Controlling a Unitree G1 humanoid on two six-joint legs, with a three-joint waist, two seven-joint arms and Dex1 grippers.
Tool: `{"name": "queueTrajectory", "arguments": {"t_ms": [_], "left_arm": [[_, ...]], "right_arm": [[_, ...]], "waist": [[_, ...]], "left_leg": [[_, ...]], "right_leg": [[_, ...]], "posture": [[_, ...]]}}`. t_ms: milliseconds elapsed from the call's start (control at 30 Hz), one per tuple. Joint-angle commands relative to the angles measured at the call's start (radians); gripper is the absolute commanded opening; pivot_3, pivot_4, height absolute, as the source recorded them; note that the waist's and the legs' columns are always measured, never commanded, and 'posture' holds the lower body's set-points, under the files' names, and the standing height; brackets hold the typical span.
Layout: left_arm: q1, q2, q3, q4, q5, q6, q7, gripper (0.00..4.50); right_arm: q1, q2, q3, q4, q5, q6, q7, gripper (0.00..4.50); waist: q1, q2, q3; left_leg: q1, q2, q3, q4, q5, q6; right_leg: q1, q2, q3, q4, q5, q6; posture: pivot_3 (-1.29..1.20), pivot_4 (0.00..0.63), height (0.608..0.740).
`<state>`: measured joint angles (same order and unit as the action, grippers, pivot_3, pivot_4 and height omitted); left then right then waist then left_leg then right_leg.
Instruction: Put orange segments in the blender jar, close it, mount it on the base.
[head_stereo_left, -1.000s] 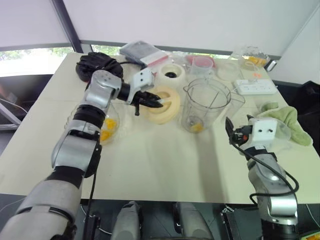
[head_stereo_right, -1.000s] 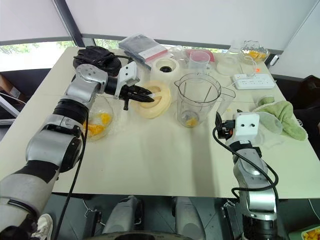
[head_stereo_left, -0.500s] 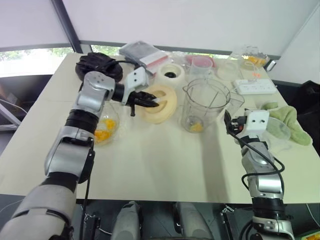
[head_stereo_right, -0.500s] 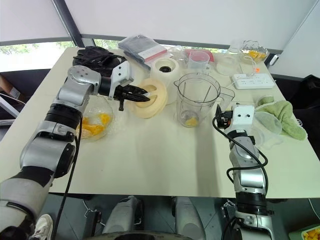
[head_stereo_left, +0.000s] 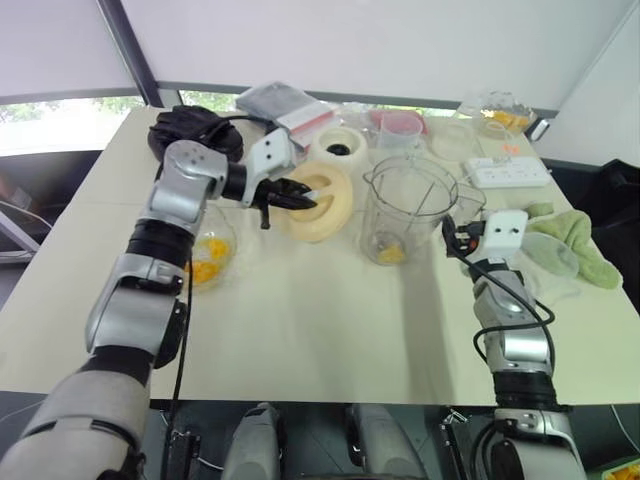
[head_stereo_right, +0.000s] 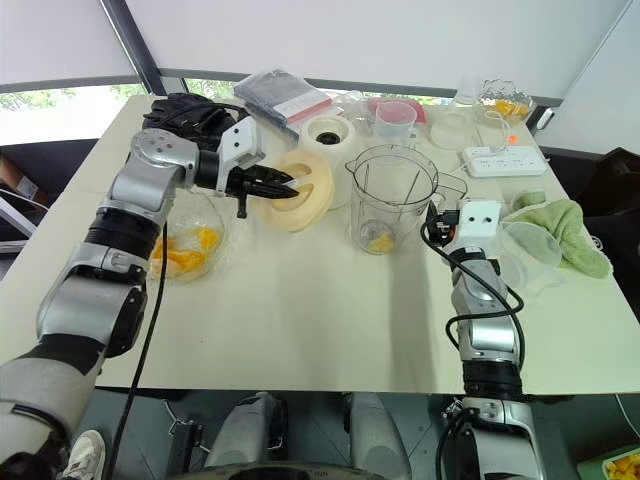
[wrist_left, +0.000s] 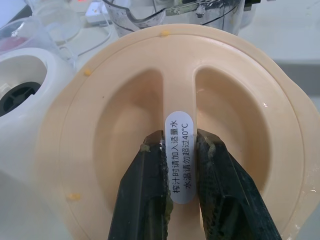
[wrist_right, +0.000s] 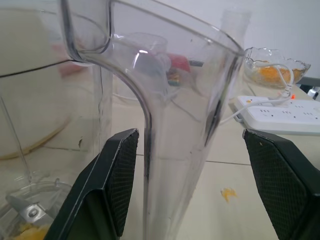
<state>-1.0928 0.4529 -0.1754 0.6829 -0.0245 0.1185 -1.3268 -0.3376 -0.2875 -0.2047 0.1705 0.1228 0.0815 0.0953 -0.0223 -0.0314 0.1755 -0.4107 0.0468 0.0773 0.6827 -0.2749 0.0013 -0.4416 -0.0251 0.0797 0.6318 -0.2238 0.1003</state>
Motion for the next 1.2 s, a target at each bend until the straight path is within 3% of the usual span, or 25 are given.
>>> {"name": "queueTrajectory", "arguments": {"t_ms": [33,167,400,700,1200], "left_arm": [[-0.008,0.021,0.022,-0.051,-0.025,0.004,0.001,0.24],[-0.023,0.034,0.027,-0.056,-0.033,0.008,0.0,0.24],[-0.119,0.048,0.047,-0.011,-0.06,0.032,-0.024,0.24],[-0.315,0.02,0.035,0.146,-0.064,0.025,-0.083,0.24],[-0.507,-0.094,-0.002,0.393,0.004,-0.067,-0.169,0.24]], "right_arm": [[-0.033,0.003,-0.014,0.017,0.002,-0.04,-0.005,2.91],[-0.042,0.013,-0.016,0.031,0.012,-0.046,-0.006,1.1],[-0.018,0.052,-0.013,-0.033,0.053,-0.025,-0.001,1.1],[0.022,0.159,0.026,-0.27,0.104,0.097,-0.044,1.1],[0.028,0.198,0.212,-0.325,-0.054,0.142,-0.065,1.1]], "waist": [[0.0,0.0,0.0],[0.0,0.001,0.0],[0.002,0.001,0.0],[-0.021,0.002,0.001],[-0.023,0.003,0.001]], "left_leg": [[0.0,0.0,0.0,0.0,0.0,0.0],[0.0,0.0,0.0,0.0,0.0,0.0],[0.0,0.0,0.0,0.0,0.0,0.0],[0.0,0.0,0.0,-0.001,0.0,0.0],[-0.001,0.0,-0.001,-0.001,0.0,0.0]], "right_leg": [[0.0,0.0,0.0,0.0,0.0,0.0],[0.0,0.0,0.0,0.0,0.0,0.001],[0.0,0.0,0.0,0.0,0.0,0.001],[0.0,0.001,0.0,0.0,0.0,0.001],[-0.001,0.001,0.0,0.0,-0.001,-0.001]], "posture": [[0.0,0.15,0.74],[0.0,0.15,0.74],[0.0,0.15,0.74],[0.0,0.15,0.74],[0.0,0.15,0.74]]}}
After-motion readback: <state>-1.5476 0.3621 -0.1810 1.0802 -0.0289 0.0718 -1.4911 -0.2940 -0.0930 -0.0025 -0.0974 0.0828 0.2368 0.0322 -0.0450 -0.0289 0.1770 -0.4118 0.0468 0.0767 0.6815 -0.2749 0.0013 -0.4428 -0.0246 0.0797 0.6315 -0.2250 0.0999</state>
